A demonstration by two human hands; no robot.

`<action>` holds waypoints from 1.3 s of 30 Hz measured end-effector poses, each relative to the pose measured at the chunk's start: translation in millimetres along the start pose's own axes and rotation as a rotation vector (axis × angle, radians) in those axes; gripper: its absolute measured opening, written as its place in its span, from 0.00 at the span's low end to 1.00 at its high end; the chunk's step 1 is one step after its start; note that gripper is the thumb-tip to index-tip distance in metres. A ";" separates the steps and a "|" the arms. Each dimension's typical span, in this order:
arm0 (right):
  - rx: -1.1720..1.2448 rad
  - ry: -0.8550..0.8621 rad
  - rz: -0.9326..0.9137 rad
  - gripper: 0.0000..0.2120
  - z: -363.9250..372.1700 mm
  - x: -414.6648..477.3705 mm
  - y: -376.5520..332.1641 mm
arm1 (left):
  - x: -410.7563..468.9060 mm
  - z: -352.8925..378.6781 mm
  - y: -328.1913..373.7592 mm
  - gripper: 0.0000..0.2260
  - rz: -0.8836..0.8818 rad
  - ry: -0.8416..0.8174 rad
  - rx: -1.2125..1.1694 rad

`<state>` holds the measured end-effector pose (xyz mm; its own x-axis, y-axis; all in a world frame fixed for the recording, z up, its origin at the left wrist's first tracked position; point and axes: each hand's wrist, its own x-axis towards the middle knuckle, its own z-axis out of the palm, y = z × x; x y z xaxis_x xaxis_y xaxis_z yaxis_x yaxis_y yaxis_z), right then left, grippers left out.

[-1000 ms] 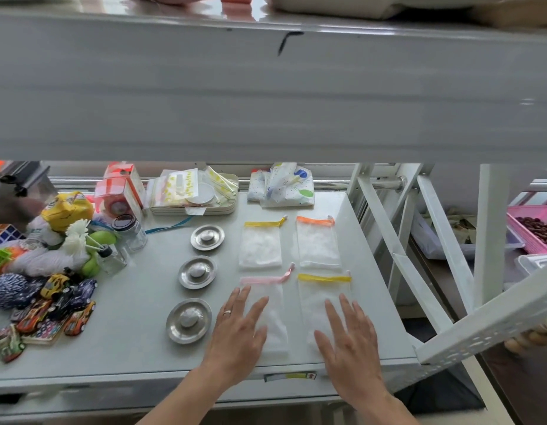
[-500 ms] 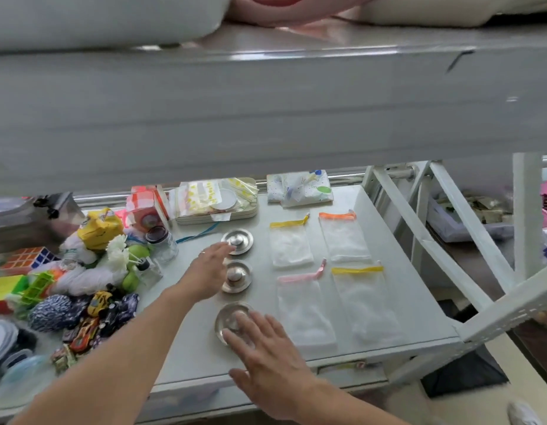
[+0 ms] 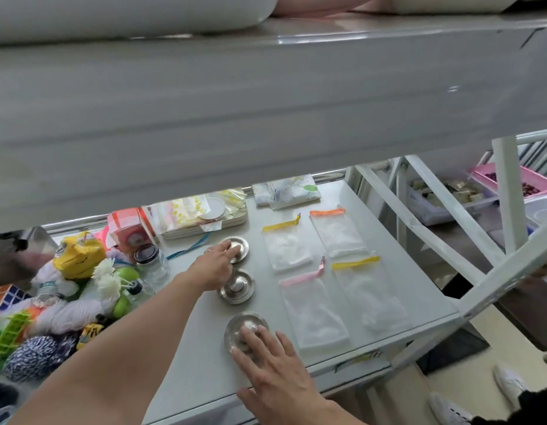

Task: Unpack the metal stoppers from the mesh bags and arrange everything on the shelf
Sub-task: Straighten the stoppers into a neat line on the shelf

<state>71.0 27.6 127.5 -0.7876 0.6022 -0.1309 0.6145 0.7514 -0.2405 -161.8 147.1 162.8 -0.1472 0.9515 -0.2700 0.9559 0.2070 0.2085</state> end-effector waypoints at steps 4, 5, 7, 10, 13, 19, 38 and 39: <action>-0.013 0.004 0.009 0.33 -0.3 -1.0 -3.8 | -3.1 4.4 -11.6 0.24 -0.003 0.031 -0.083; -0.017 0.012 0.011 0.33 -1.3 -1.7 -6.5 | -10.4 4.9 -13.5 0.23 -0.014 0.098 -0.133; -0.015 0.027 0.014 0.32 0.2 -4.9 -7.3 | -26.6 11.4 -12.0 0.20 -0.015 0.268 -0.242; -0.011 0.044 0.036 0.31 2.4 -8.9 -4.3 | -55.7 29.9 -5.5 0.18 0.045 0.303 -0.299; -0.017 0.050 0.054 0.31 1.9 -9.0 -1.9 | -68.8 46.7 -5.2 0.19 0.112 0.231 -0.303; -0.003 0.061 0.049 0.32 5.1 -8.7 -3.2 | -65.4 55.3 2.0 0.20 0.169 0.269 -0.326; 0.012 0.093 0.062 0.33 7.8 -6.4 -4.8 | -17.0 25.9 -18.2 0.23 -0.044 0.130 -0.315; 0.015 0.093 0.060 0.33 8.2 -5.9 -4.8 | -14.6 25.8 -19.8 0.24 -0.046 0.103 -0.297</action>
<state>72.3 18.2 121.5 -0.7410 0.6692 -0.0562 0.6594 0.7092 -0.2496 -172.0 123.2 138.4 -0.2277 0.9545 -0.1923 0.8339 0.2932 0.4677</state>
